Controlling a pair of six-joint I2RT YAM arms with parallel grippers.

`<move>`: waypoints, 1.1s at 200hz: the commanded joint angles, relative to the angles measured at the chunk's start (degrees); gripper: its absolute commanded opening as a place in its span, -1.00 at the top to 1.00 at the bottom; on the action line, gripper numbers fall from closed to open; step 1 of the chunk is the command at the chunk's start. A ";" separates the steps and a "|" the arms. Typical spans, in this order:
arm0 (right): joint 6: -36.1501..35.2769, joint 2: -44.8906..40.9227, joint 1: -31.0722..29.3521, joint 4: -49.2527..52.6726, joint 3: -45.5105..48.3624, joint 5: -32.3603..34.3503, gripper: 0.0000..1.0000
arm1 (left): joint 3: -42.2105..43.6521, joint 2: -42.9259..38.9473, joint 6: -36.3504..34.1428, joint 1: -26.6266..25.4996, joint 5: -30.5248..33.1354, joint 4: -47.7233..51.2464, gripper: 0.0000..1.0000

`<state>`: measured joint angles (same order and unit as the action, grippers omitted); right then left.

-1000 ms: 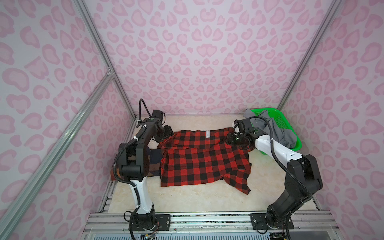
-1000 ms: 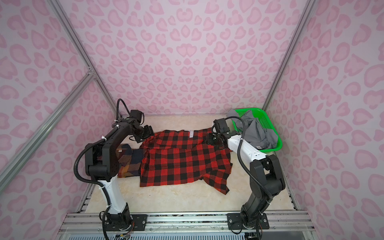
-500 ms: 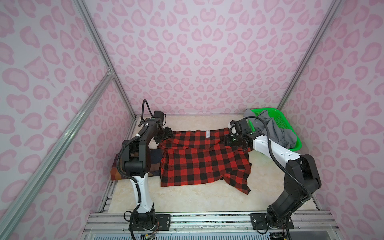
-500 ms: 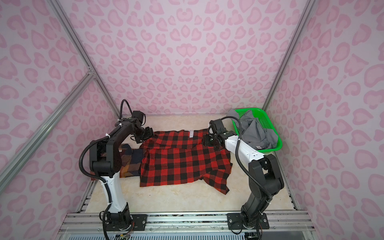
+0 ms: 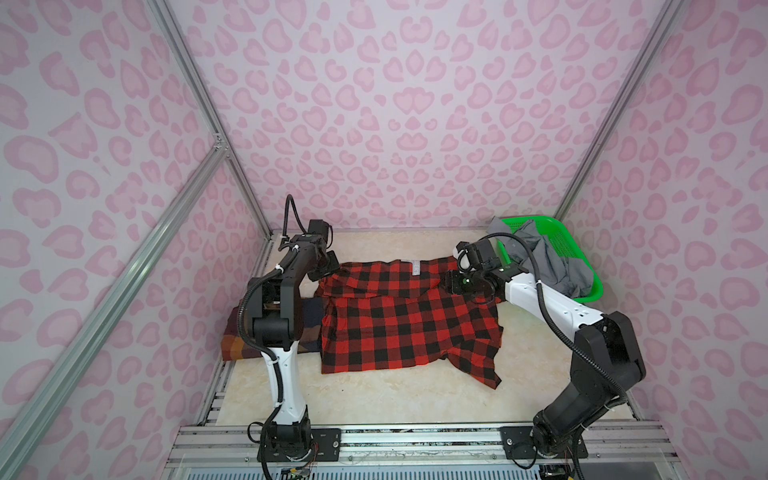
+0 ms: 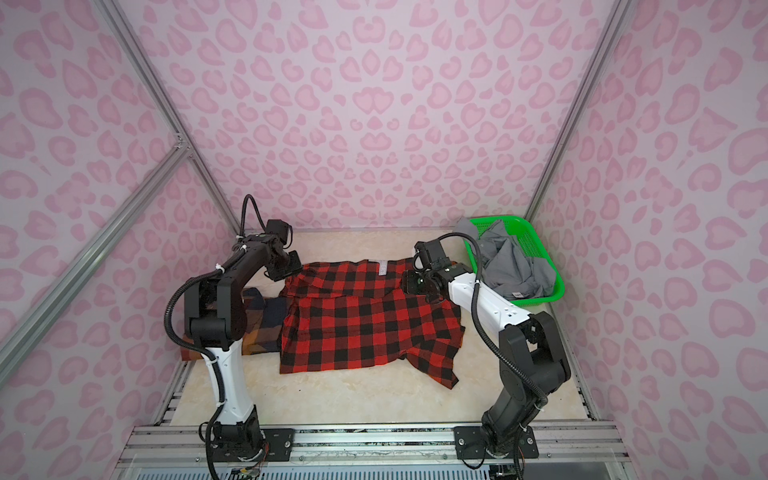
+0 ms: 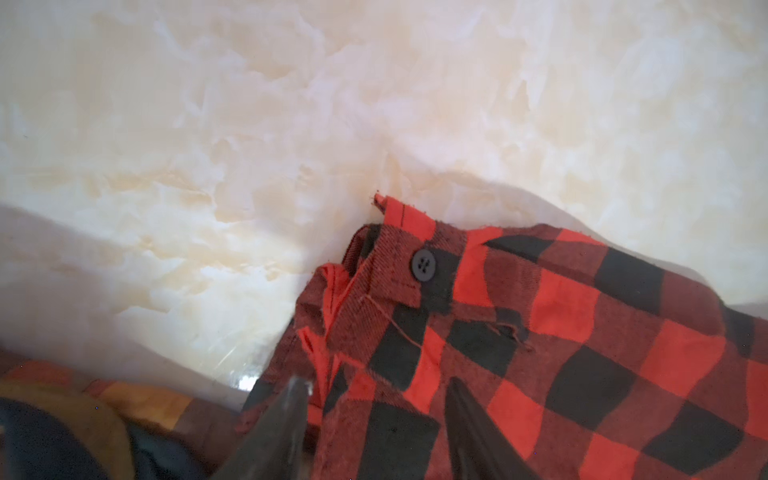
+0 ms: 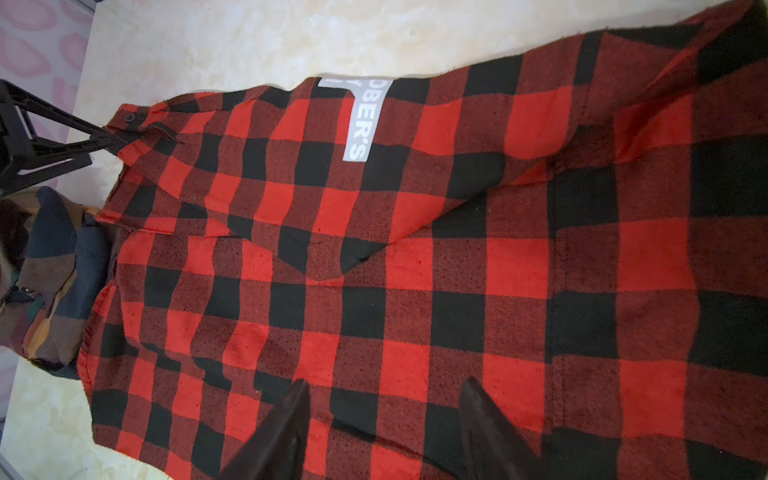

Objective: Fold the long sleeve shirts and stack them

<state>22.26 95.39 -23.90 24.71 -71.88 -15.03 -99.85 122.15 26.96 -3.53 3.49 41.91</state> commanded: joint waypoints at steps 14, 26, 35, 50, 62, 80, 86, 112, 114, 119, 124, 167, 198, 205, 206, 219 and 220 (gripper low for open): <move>-0.55 -0.42 -0.44 -0.58 0.08 0.32 -0.15 | -1.60 2.88 2.19 0.01 0.76 -1.10 0.03; -0.57 -0.55 -0.53 -0.63 0.25 0.42 -0.15 | -1.73 3.25 2.72 -0.05 1.00 -1.84 0.11; -0.72 -0.62 -0.61 -0.56 0.17 0.37 -0.15 | -2.10 3.51 3.17 -0.03 0.91 -2.07 0.19; -0.65 -0.81 -0.58 -0.55 0.30 0.52 -0.15 | -2.90 4.30 3.53 -0.35 0.51 -2.28 0.38; -0.72 -0.87 -0.70 -0.56 0.34 0.52 -0.15 | -3.63 4.92 3.79 -0.56 1.15 -2.16 0.50; -0.73 -0.84 -0.71 -0.57 0.31 0.57 -0.15 | -4.55 5.53 4.04 -0.84 1.52 -2.22 0.64; -0.75 -0.91 -0.71 -0.59 0.25 0.56 -0.15 | -4.72 5.75 4.15 -0.91 1.61 -2.31 0.67; -0.85 -0.84 -0.76 -0.62 0.22 0.59 -0.15 | -5.53 6.40 4.15 -1.25 1.81 -1.97 0.82; -0.84 -0.89 -0.79 -0.58 0.23 0.58 -0.15 | -5.53 6.36 4.20 -1.25 1.79 -1.93 0.84; -0.86 -0.91 -0.80 -0.49 0.23 0.53 -0.15 | -5.53 6.22 4.31 -1.30 1.72 -1.87 0.88; -0.83 -0.95 -0.87 -0.39 0.24 0.55 -0.15 | -5.44 5.94 4.33 -1.46 1.62 -1.92 0.92; -0.90 -1.53 -0.93 -0.43 0.59 0.52 -0.15 | -2.36 -0.45 6.02 -2.60 2.34 -3.01 0.92; -0.93 -2.22 -0.98 -0.62 1.47 0.87 -0.15 | 5.12 -8.21 9.60 -3.85 2.61 -5.83 0.92; -0.82 -2.30 -0.94 -0.71 1.68 0.87 -0.15 | 6.89 -9.69 10.83 -4.03 1.86 -6.49 0.92; -0.82 -2.27 -0.91 -0.76 1.67 0.87 -0.15 | 7.19 -10.02 10.96 -4.07 1.69 -6.62 0.92; -0.81 -2.25 -0.96 -0.89 1.82 0.88 -0.15 | 10.68 -13.04 12.70 -4.60 1.09 -8.14 0.92; -0.77 -2.24 -0.97 -0.89 1.87 0.88 -0.15 | 10.93 -13.24 12.87 -4.66 1.13 -8.24 0.93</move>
<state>21.85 93.30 -24.80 24.75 -70.54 -14.59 -93.47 116.14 35.38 -7.62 5.43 37.60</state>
